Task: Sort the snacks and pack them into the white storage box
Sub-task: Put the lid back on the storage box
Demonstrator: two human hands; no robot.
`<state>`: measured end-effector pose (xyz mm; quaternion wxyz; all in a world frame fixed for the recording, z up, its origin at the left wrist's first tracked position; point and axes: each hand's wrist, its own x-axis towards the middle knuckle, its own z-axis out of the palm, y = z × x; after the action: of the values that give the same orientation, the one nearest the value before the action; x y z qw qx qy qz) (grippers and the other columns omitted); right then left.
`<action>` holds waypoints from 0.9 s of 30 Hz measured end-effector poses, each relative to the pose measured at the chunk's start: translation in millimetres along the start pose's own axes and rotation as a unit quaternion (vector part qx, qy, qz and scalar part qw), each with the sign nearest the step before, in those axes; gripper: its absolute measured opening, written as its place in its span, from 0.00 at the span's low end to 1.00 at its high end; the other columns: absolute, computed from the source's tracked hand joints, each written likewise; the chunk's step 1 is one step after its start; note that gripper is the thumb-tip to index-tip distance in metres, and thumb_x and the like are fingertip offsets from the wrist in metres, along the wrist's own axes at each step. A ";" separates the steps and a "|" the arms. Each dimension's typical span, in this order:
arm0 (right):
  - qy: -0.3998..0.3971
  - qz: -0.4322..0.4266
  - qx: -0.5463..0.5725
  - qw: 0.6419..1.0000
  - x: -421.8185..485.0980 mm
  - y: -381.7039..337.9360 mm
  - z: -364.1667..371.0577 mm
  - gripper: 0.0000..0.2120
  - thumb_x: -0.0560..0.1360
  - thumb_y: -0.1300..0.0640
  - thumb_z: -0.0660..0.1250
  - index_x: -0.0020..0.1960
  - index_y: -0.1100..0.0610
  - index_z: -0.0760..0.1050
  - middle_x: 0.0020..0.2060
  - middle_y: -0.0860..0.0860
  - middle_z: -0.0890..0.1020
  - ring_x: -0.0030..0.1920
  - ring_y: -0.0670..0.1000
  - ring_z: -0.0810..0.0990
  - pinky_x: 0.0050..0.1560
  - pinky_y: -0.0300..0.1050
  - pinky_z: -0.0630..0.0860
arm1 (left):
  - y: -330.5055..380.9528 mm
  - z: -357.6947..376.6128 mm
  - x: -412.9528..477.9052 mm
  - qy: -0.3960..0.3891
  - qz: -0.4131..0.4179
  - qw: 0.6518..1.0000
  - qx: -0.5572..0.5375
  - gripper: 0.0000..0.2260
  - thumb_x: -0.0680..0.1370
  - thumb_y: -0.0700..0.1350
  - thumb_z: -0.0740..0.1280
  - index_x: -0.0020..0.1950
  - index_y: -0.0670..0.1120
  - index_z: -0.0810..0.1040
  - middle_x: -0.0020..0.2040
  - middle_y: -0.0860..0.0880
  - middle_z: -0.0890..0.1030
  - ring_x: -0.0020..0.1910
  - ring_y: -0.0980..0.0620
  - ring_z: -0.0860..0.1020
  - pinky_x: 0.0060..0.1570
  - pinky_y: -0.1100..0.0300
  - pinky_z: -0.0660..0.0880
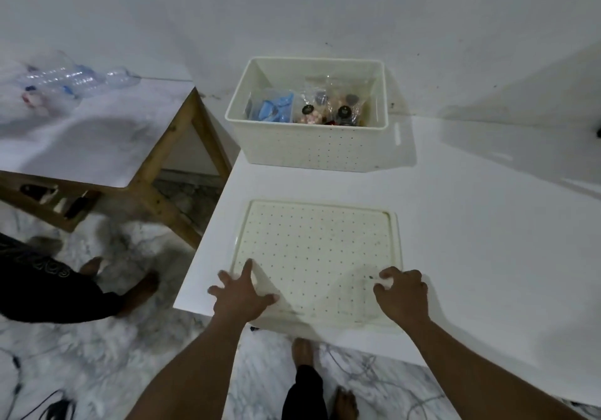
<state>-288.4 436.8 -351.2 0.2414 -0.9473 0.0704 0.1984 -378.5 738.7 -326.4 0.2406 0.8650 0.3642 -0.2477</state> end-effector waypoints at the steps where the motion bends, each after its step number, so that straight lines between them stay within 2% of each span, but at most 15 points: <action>1: 0.006 0.004 0.027 1.000 0.4 -1.5 -2.1 0.14 0.69 0.48 0.69 0.54 0.46 0.79 0.53 0.57 0.75 0.53 0.61 0.79 0.56 0.51 0.77 | -1.3 -2.7 -0.4 0.008 0.001 1.000 -0.002 0.47 0.64 0.70 0.72 0.77 0.61 0.52 0.72 0.40 0.59 0.70 0.32 0.60 0.65 0.37 0.68; 4: 0.059 0.007 0.082 0.995 -2.5 -6.8 -16.1 0.13 0.69 0.49 0.71 0.53 0.46 0.79 0.51 0.56 0.72 0.48 0.61 0.80 0.54 0.52 0.79 | -0.6 -16.5 -2.5 0.057 -0.012 0.998 -0.033 0.43 0.62 0.74 0.69 0.72 0.63 0.59 0.66 0.43 0.64 0.68 0.37 0.64 0.64 0.38 0.69; 6: 0.106 -0.015 0.110 0.988 -5.4 -11.3 -28.0 0.13 0.71 0.53 0.72 0.55 0.47 0.78 0.50 0.53 0.69 0.44 0.59 0.80 0.53 0.49 0.78 | 2.3 -26.5 -5.4 0.109 0.012 0.993 -0.040 0.41 0.62 0.78 0.65 0.71 0.63 0.63 0.64 0.44 0.65 0.67 0.38 0.65 0.64 0.40 0.68; 9: 0.193 -0.055 0.133 0.971 -11.1 -23.7 -46.8 0.13 0.72 0.56 0.72 0.56 0.51 0.78 0.51 0.55 0.70 0.42 0.57 0.79 0.49 0.46 0.75 | 14.6 -45.1 -11.8 0.192 0.070 0.976 -0.081 0.38 0.64 0.77 0.63 0.69 0.62 0.66 0.61 0.44 0.65 0.65 0.41 0.66 0.61 0.45 0.74; 13: 0.284 -0.105 0.148 0.941 -3.3 -51.5 -78.8 0.14 0.71 0.58 0.72 0.56 0.53 0.80 0.52 0.55 0.70 0.40 0.58 0.78 0.46 0.51 0.79 | 44.4 -80.7 -17.1 0.278 0.131 0.947 -0.094 0.35 0.67 0.75 0.63 0.70 0.61 0.66 0.62 0.44 0.66 0.63 0.42 0.68 0.58 0.46 0.77; 17: 0.294 -0.127 0.160 0.934 23.5 -89.9 -120.3 0.12 0.72 0.59 0.71 0.55 0.54 0.81 0.52 0.55 0.69 0.37 0.56 0.76 0.45 0.46 0.76 | 76.5 -125.6 -7.2 0.313 0.159 0.931 -0.096 0.33 0.69 0.73 0.64 0.70 0.59 0.69 0.60 0.43 0.67 0.61 0.42 0.69 0.60 0.46 0.74; 20: 0.288 -0.135 0.146 0.937 50.4 -118.7 -145.8 0.13 0.72 0.58 0.71 0.56 0.54 0.81 0.50 0.52 0.68 0.35 0.55 0.76 0.43 0.43 0.74 | 97.1 -157.3 11.7 0.312 0.160 0.932 -0.092 0.33 0.70 0.73 0.63 0.70 0.59 0.68 0.61 0.44 0.68 0.64 0.42 0.67 0.61 0.47 0.73; 22: 0.280 -0.139 0.135 0.940 70.8 -138.1 -157.8 0.13 0.72 0.57 0.70 0.57 0.54 0.80 0.49 0.51 0.67 0.34 0.54 0.76 0.43 0.43 0.73 | 109.8 -176.4 29.0 0.307 0.160 0.934 -0.087 0.33 0.70 0.73 0.62 0.71 0.59 0.67 0.63 0.44 0.69 0.65 0.43 0.66 0.62 0.47 0.71; 27: 0.264 -0.121 0.114 0.950 130.4 -181.8 -165.9 0.14 0.72 0.56 0.70 0.57 0.53 0.80 0.51 0.53 0.69 0.37 0.54 0.79 0.46 0.45 0.77 | 135.7 -212.2 91.3 0.311 0.161 0.936 -0.044 0.34 0.70 0.74 0.58 0.71 0.58 0.68 0.60 0.43 0.72 0.62 0.43 0.67 0.62 0.48 0.68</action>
<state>-71.2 510.1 -193.0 0.3424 -0.9335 0.0389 -0.0991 -167.2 828.0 -187.9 0.1898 0.9344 0.2869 0.0923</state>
